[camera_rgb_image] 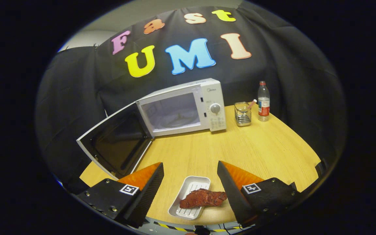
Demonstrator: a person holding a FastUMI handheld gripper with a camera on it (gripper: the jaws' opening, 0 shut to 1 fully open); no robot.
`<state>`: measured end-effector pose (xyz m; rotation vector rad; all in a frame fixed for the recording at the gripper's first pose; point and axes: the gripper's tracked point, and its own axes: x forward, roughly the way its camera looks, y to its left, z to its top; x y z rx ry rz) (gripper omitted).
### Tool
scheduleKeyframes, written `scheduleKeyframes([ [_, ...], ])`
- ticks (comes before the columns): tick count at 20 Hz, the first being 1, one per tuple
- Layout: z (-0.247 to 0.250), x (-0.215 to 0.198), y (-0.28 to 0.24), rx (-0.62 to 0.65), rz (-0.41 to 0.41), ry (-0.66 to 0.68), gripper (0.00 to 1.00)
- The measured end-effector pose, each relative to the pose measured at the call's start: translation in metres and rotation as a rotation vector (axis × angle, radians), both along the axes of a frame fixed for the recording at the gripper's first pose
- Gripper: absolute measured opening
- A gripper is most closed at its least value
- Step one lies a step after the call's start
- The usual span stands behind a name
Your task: Open the microwave, put the food inside, and close the microwave door.
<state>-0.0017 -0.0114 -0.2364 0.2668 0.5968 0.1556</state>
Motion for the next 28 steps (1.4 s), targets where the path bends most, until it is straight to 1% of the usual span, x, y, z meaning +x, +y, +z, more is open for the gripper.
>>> scheduleKeyframes([
  [4,-0.036,-0.006,-0.022,0.043,-0.060,0.118,1.00],
  [7,-0.055,-0.015,-0.024,0.126,-0.095,0.199,0.98],
  [11,-0.074,-0.031,-0.018,0.231,-0.114,0.293,0.98],
  [15,-0.081,-0.040,-0.010,0.331,-0.125,0.338,0.95],
  [16,-0.083,-0.040,-0.009,0.354,-0.137,0.346,0.89],
  [17,-0.083,-0.039,-0.010,0.372,-0.148,0.352,0.80],
  [18,-0.085,-0.039,-0.009,0.396,-0.156,0.362,0.62],
  [19,-0.083,-0.039,-0.006,0.425,-0.154,0.368,0.59],
  [20,-0.083,-0.040,-0.006,0.449,-0.158,0.368,0.59],
  [21,-0.083,-0.034,-0.011,0.461,-0.193,0.360,0.42],
  [22,-0.080,-0.034,-0.008,0.487,-0.194,0.357,0.25],
  [23,-0.079,-0.033,-0.007,0.500,-0.185,0.343,0.25],
  [24,-0.073,-0.032,-0.006,0.503,-0.195,0.331,0.15],
  [26,-0.064,-0.032,0.001,0.521,-0.163,0.312,0.14],
  [28,-0.061,-0.032,0.005,0.508,-0.149,0.315,0.14],
])
